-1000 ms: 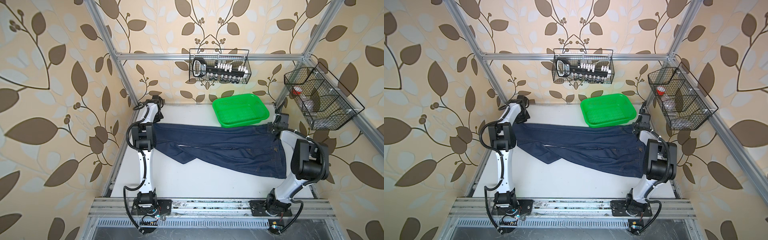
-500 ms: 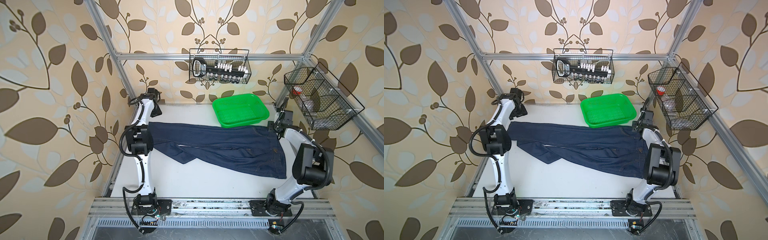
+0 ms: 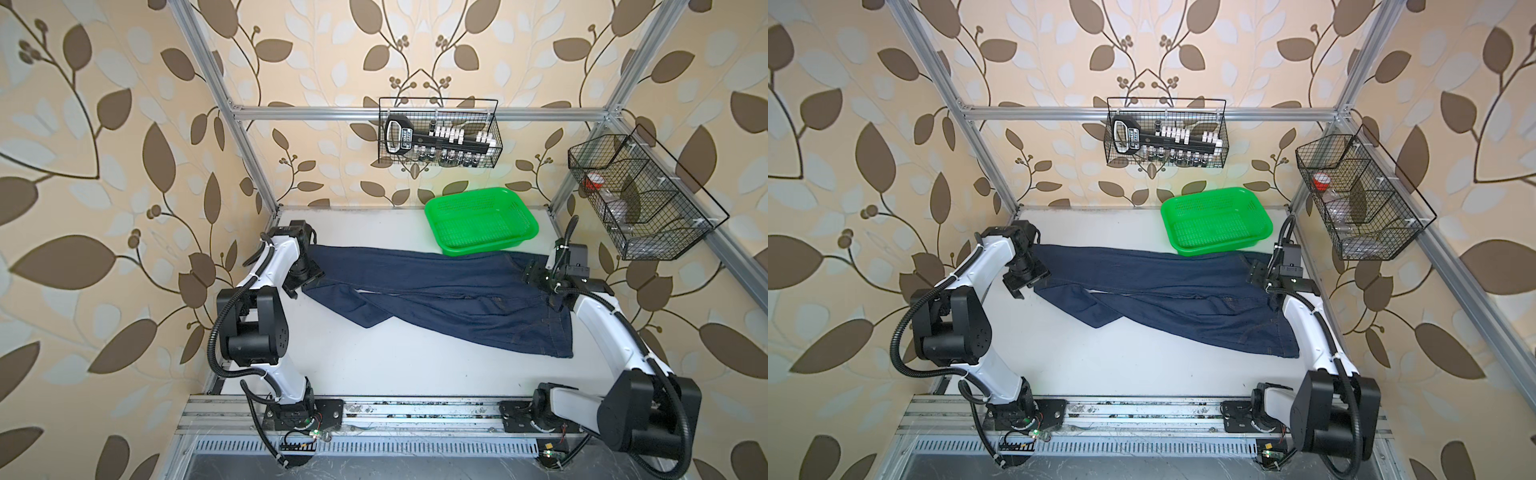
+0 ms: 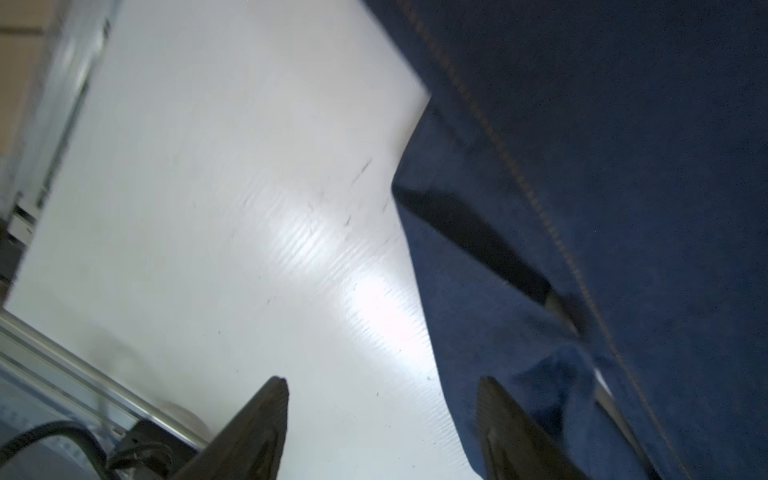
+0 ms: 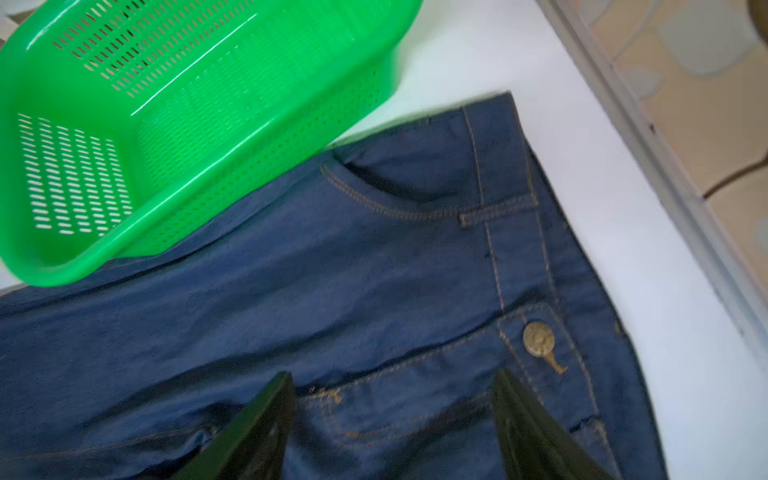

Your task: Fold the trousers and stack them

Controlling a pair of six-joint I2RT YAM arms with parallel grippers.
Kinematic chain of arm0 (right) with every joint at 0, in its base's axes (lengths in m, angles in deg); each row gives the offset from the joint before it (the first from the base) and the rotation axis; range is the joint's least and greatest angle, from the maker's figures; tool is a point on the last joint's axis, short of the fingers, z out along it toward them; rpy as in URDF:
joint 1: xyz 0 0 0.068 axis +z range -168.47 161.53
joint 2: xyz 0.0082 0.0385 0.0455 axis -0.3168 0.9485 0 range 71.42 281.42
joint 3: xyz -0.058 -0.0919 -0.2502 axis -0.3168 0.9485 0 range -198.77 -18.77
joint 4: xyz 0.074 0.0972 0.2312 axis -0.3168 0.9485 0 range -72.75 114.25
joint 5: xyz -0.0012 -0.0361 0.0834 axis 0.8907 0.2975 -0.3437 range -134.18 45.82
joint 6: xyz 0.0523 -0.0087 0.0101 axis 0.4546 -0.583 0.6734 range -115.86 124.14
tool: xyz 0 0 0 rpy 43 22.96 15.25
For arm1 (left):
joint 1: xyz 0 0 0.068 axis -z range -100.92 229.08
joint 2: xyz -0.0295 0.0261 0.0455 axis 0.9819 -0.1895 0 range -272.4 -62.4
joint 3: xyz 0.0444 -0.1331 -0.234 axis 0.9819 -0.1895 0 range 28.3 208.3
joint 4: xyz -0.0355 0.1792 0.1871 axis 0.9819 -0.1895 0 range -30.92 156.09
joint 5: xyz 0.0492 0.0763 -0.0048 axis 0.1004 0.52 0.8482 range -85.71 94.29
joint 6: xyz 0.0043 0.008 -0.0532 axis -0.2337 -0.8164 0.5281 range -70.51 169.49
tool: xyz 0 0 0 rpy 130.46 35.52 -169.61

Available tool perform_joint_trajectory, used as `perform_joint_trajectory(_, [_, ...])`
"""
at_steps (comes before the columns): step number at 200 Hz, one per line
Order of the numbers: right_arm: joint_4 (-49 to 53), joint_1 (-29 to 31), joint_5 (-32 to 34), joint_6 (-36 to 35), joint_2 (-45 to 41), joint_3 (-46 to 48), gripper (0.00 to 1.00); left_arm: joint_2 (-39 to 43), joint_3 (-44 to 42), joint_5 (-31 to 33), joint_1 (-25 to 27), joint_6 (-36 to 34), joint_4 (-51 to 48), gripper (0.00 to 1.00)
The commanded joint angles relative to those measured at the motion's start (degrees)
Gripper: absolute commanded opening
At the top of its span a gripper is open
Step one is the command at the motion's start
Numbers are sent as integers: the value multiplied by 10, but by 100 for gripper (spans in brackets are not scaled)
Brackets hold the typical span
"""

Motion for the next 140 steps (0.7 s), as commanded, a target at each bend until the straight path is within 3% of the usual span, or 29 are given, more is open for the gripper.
perform_joint_trajectory(1, [84,1,15,73,-55,28,77,29,-41,-28,6,62,26,73])
perform_joint_trajectory(53, [172,34,-14,188,-177,107,84,-9,-91,-70,9,90,113,72])
perform_joint_trajectory(95, [208,63,16,222,-194,127,87,-38,-95,-95,12,92,166,68])
perform_joint_trajectory(140, [222,65,30,230,-186,145,88,-58,-109,-101,16,81,202,41])
